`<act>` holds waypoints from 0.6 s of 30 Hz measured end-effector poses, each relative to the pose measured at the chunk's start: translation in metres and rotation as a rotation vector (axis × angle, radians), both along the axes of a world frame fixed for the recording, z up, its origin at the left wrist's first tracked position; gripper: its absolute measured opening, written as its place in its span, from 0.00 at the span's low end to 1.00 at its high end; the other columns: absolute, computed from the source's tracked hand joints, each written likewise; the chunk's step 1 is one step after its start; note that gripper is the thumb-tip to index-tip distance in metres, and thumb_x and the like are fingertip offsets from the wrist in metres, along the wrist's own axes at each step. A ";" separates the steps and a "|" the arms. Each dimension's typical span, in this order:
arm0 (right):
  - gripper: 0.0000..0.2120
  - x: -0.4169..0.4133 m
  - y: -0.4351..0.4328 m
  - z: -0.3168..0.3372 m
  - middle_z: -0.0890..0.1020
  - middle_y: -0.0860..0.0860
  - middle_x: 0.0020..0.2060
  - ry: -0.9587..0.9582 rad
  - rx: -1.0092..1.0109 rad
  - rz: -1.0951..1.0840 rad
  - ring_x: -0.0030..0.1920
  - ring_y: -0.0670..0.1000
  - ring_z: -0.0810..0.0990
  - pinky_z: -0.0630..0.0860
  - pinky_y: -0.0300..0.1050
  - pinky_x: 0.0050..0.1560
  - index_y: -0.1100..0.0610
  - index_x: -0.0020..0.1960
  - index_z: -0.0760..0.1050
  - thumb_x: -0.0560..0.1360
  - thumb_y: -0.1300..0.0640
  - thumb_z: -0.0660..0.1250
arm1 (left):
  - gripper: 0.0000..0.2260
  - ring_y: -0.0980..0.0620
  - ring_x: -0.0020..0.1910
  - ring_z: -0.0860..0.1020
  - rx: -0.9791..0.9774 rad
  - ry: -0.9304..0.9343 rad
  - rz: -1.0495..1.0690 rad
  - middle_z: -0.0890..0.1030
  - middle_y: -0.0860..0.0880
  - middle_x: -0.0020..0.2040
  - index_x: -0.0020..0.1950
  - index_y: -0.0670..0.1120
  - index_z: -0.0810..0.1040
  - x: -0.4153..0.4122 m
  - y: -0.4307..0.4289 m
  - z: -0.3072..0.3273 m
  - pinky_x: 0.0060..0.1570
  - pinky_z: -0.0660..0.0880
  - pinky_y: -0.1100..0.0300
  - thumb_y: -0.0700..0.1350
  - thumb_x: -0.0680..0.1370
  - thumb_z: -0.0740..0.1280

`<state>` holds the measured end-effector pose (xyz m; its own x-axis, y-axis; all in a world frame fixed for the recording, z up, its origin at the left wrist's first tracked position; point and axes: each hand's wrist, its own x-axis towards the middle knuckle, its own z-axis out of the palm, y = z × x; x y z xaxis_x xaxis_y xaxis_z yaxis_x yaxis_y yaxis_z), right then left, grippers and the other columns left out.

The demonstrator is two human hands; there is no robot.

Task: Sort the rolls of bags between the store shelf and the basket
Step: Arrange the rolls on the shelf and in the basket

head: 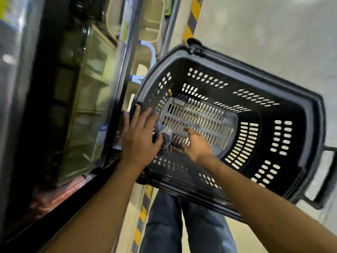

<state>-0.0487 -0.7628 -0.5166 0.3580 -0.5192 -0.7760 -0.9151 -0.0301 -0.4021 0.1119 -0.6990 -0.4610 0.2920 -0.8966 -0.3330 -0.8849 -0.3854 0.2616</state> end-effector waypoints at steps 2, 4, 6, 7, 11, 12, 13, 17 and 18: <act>0.25 -0.009 -0.005 0.038 0.69 0.56 0.68 -0.026 -0.056 -0.005 0.67 0.57 0.69 0.67 0.52 0.68 0.54 0.72 0.61 0.78 0.54 0.63 | 0.23 0.43 0.72 0.65 0.093 0.084 0.036 0.68 0.45 0.72 0.70 0.45 0.70 -0.005 -0.005 0.026 0.70 0.61 0.44 0.50 0.76 0.66; 0.23 -0.018 -0.011 0.080 0.68 0.54 0.69 -0.047 -0.117 0.001 0.69 0.56 0.67 0.66 0.52 0.69 0.54 0.71 0.62 0.78 0.52 0.62 | 0.24 0.47 0.69 0.68 0.133 0.121 0.051 0.69 0.47 0.71 0.71 0.47 0.68 -0.011 -0.008 0.056 0.68 0.65 0.52 0.51 0.77 0.65; 0.23 -0.026 -0.014 0.122 0.69 0.54 0.68 -0.066 -0.178 0.007 0.68 0.55 0.68 0.66 0.50 0.68 0.56 0.71 0.62 0.78 0.51 0.61 | 0.23 0.47 0.66 0.70 0.121 0.166 0.067 0.72 0.48 0.69 0.72 0.48 0.67 -0.016 -0.012 0.093 0.65 0.67 0.56 0.52 0.77 0.62; 0.23 -0.029 -0.015 0.144 0.69 0.54 0.68 -0.076 -0.207 0.011 0.67 0.55 0.69 0.67 0.49 0.67 0.56 0.70 0.62 0.79 0.51 0.61 | 0.24 0.47 0.66 0.70 0.125 0.179 0.064 0.71 0.49 0.69 0.72 0.48 0.66 -0.019 -0.014 0.113 0.65 0.66 0.57 0.53 0.77 0.60; 0.23 -0.041 -0.008 0.222 0.73 0.53 0.65 -0.136 -0.259 0.025 0.64 0.54 0.71 0.69 0.48 0.64 0.55 0.70 0.62 0.78 0.51 0.62 | 0.24 0.49 0.68 0.68 0.119 0.172 0.041 0.68 0.49 0.71 0.74 0.49 0.61 -0.033 -0.014 0.188 0.66 0.64 0.57 0.52 0.80 0.60; 0.23 -0.043 -0.004 0.240 0.73 0.53 0.65 -0.148 -0.271 0.042 0.64 0.53 0.72 0.70 0.49 0.65 0.55 0.70 0.62 0.78 0.50 0.62 | 0.24 0.49 0.68 0.68 0.104 0.179 0.059 0.68 0.49 0.71 0.74 0.49 0.62 -0.036 -0.010 0.205 0.65 0.64 0.57 0.52 0.80 0.60; 0.24 -0.045 0.000 0.257 0.73 0.54 0.65 -0.159 -0.276 0.063 0.65 0.53 0.72 0.70 0.50 0.65 0.55 0.70 0.61 0.78 0.49 0.61 | 0.23 0.49 0.68 0.69 0.089 0.185 0.087 0.69 0.49 0.71 0.74 0.49 0.62 -0.040 -0.005 0.221 0.65 0.65 0.57 0.52 0.80 0.60; 0.25 -0.055 0.013 0.319 0.69 0.55 0.69 -0.203 -0.332 0.247 0.67 0.55 0.69 0.65 0.47 0.67 0.57 0.73 0.60 0.80 0.49 0.59 | 0.23 0.49 0.66 0.71 0.049 0.195 0.192 0.71 0.49 0.69 0.73 0.49 0.64 -0.059 0.031 0.279 0.63 0.68 0.56 0.52 0.79 0.61; 0.24 -0.057 0.017 0.331 0.70 0.55 0.68 -0.238 -0.360 0.288 0.65 0.55 0.71 0.66 0.46 0.65 0.56 0.73 0.61 0.79 0.49 0.59 | 0.23 0.49 0.67 0.71 0.031 0.194 0.221 0.71 0.50 0.69 0.73 0.49 0.64 -0.063 0.044 0.294 0.63 0.68 0.56 0.52 0.79 0.62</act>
